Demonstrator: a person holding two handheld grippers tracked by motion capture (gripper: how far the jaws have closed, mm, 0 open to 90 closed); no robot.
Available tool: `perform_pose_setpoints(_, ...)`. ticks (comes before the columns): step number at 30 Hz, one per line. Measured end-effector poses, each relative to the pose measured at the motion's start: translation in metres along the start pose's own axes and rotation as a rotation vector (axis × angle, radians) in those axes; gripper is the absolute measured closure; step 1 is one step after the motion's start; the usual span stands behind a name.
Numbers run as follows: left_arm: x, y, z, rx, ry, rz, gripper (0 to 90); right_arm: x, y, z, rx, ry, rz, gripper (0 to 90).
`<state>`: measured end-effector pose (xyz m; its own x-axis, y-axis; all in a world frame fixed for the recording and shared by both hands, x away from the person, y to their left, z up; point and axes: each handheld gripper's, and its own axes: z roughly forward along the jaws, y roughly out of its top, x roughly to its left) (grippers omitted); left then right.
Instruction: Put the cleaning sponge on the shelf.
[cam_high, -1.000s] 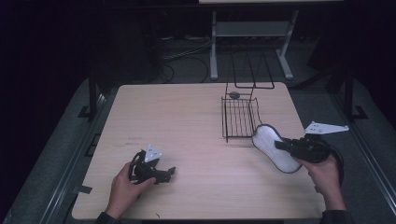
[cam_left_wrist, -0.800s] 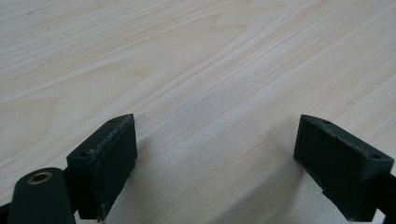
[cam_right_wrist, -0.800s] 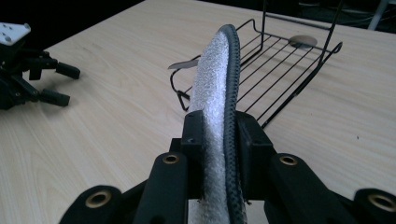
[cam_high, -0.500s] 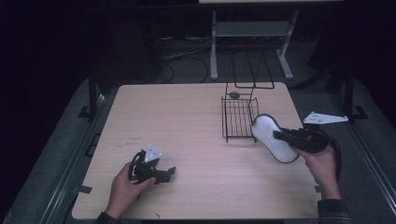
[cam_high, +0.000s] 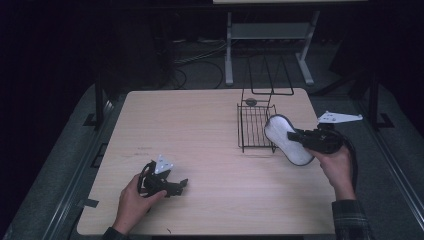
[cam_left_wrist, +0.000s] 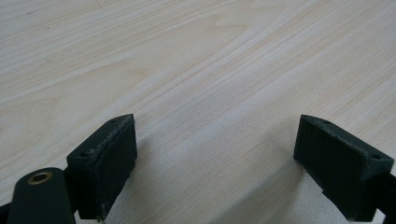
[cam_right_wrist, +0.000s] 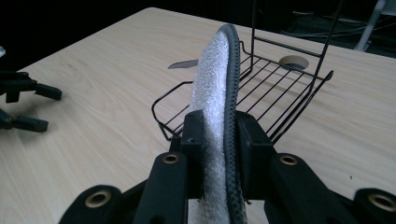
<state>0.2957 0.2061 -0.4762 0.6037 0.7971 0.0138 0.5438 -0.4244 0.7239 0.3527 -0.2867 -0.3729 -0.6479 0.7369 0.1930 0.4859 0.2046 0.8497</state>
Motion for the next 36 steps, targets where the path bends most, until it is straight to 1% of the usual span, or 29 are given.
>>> perform_pose_setpoints(7,0.000,0.000,0.000,0.001,-0.001,-0.002,12.4,-0.005,0.011,0.012,0.004,-0.014,-0.009,75.0)
perform_pose_setpoints(9,0.000,0.000,0.000,0.005,-0.001,-0.001,12.4,-0.006,0.015,0.016,0.006,-0.016,-0.002,75.0)
perform_pose_setpoints(20,0.000,0.000,0.000,0.004,-0.002,-0.001,12.4,-0.010,0.034,0.039,0.004,-0.016,-0.011,74.9)
perform_pose_setpoints(24,0.000,0.000,0.000,0.002,-0.001,-0.001,12.4,-0.012,0.038,0.047,0.003,-0.014,-0.004,74.8)
perform_pose_setpoints(28,0.000,0.000,0.000,0.003,-0.001,-0.001,12.4,-0.014,0.042,0.057,0.016,-0.009,0.008,74.8)
perform_pose_setpoints(32,0.000,0.000,0.000,0.003,-0.001,-0.001,12.4,-0.017,0.043,0.067,0.009,-0.003,0.018,74.8)
perform_pose_setpoints(36,0.000,0.000,0.000,0.003,0.000,-0.001,12.4,-0.018,0.044,0.076,0.022,-0.001,0.031,74.8)
